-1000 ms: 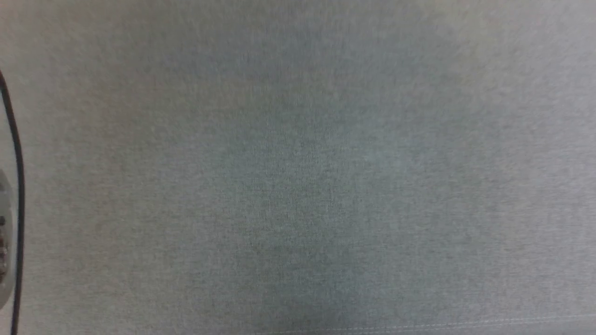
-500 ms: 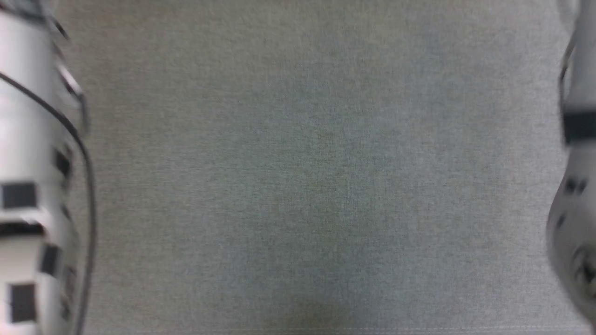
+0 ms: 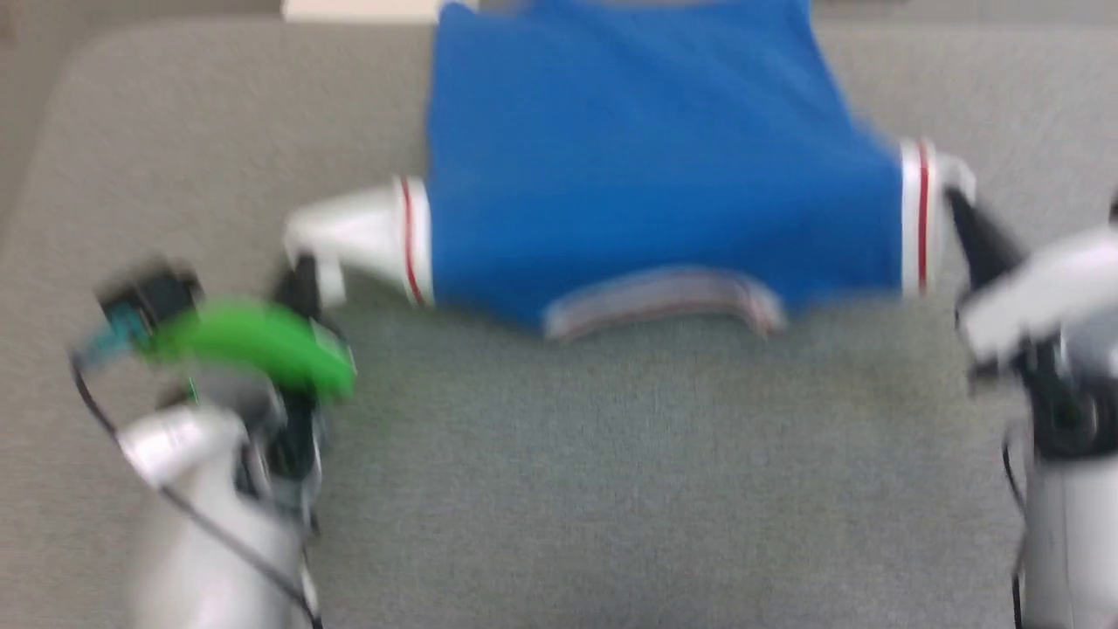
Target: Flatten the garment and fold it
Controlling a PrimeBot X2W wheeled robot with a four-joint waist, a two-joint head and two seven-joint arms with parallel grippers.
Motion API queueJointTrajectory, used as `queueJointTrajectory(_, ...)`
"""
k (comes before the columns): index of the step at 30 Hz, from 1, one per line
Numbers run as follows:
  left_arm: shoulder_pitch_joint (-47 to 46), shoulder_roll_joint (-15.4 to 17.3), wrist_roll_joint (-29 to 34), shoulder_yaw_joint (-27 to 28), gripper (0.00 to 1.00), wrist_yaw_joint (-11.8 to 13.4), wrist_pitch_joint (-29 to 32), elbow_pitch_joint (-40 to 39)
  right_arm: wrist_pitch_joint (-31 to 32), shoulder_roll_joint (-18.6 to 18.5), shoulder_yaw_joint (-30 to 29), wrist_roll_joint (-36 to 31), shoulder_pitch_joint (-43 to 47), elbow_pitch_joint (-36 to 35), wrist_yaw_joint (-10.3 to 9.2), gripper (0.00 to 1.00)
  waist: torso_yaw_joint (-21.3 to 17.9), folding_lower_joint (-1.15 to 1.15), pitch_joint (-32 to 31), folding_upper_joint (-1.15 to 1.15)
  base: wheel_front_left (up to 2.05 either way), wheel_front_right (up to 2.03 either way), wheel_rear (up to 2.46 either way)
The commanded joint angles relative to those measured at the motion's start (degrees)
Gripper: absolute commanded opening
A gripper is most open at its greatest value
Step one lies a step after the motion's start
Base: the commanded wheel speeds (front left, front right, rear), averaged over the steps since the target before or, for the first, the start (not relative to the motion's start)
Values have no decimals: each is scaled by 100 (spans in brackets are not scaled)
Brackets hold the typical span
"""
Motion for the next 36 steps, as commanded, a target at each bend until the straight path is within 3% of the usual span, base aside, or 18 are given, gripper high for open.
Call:
queueJointTrajectory(1, 383, 0, -5, -19, 0, 127, 83, -242, 139, 37, -68, -12, 320, -197, -6, 0, 156, 1, -771, 0, 0, 0, 0)
queueJointTrajectory(3, 1039, 174, 326, -226, 0, 432, 254, -705, 415, 76, -168, -93, 916, -592, -6, 0, 165, 1, -914, 0, 0, 0, 0)
queueJointTrajectory(10, 2594, 461, 636, -409, 0, 1270, 917, -1868, 1317, 158, -347, -690, 2495, -1633, -6, 0, 145, 1, -1256, 0, 0, 0, 0)
queueJointTrajectory(14, 3115, 961, 1203, -834, 0, 1626, 1583, -2152, 1778, 158, -172, -1322, 2988, -2070, -6, 0, 118, 1, -1325, 0, 0, 0, 0)
queueJointTrajectory(17, 3212, 1164, 1477, -1152, 0, 1691, 1975, -2202, 2129, 151, 68, -1748, 3148, -2208, -6, 0, 97, 1, -1334, 0, 0, 0, 0)
queueJointTrajectory(21, 3166, 1203, 1574, -1431, 0, 1629, 2276, -2086, 2538, 47, 505, -2268, 3111, -2021, -6, 0, 61, 1, -1299, 0, 0, 0, 0)
queueJointTrajectory(32, 2970, 848, 1259, -1449, 0, 1454, 2112, -1622, 2412, 128, 1052, -2742, 2565, -189, -6, 0, 68, 1, -1197, 0, 0, 0, 0)
queueJointTrajectory(33, 2956, 837, 1254, -1452, 0, 1440, 2086, -1599, 2327, 135, 983, -2736, 2529, -91, -6, 35, 74, 1, -1198, 0, 0, 0, 0)
queueJointTrajectory(34, 2947, 834, 1256, -1454, 0, 1434, 2067, -1582, 2269, 141, 931, -2746, 2505, -26, -6, 100, 74, 1, -1203, 0, 0, 0, 0)
queueJointTrajectory(36, 2940, 824, 1245, -1441, 0, 1428, 2019, -1554, 2132, 154, 824, -2709, 2458, 36, -6, 100, 66, 1, -1224, 0, 0, 0, 0)
